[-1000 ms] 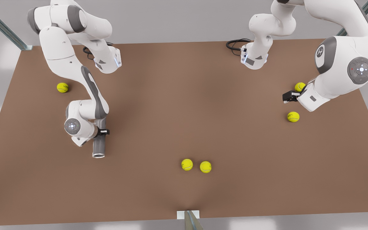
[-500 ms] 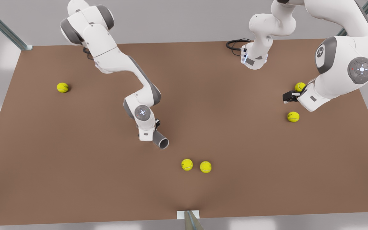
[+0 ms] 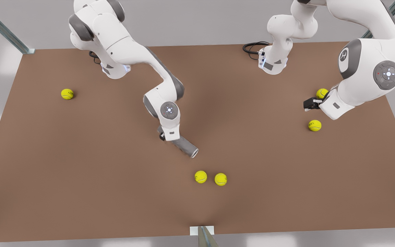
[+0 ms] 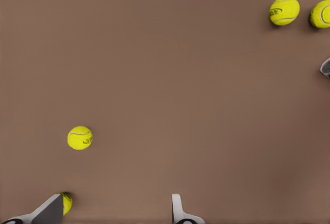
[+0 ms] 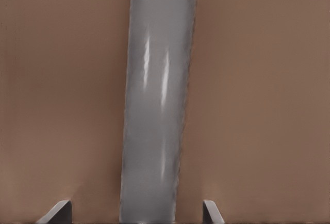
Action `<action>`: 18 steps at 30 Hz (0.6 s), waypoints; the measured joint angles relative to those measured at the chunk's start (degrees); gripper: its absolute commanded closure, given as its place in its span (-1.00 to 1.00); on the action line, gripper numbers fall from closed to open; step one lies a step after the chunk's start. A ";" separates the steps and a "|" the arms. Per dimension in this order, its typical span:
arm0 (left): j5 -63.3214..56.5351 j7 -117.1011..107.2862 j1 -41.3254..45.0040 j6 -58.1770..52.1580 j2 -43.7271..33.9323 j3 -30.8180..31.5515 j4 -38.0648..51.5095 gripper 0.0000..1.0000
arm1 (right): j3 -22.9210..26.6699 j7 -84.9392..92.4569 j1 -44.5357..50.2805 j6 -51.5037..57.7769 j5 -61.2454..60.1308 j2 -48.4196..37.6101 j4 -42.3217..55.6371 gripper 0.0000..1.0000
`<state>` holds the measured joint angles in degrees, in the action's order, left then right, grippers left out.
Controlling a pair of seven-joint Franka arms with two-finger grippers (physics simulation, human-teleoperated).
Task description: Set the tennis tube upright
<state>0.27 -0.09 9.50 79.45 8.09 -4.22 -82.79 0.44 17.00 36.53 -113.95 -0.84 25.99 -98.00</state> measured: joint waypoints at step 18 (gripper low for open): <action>41.10 19.67 4.82 30.90 40.75 18.16 1.81 -1.00 | 0.18 -16.92 -32.89 30.27 5.68 -10.60 23.90 -1.00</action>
<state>41.37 19.58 14.31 110.35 48.84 13.94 -80.99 0.62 0.09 3.64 -83.67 4.84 15.38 -74.09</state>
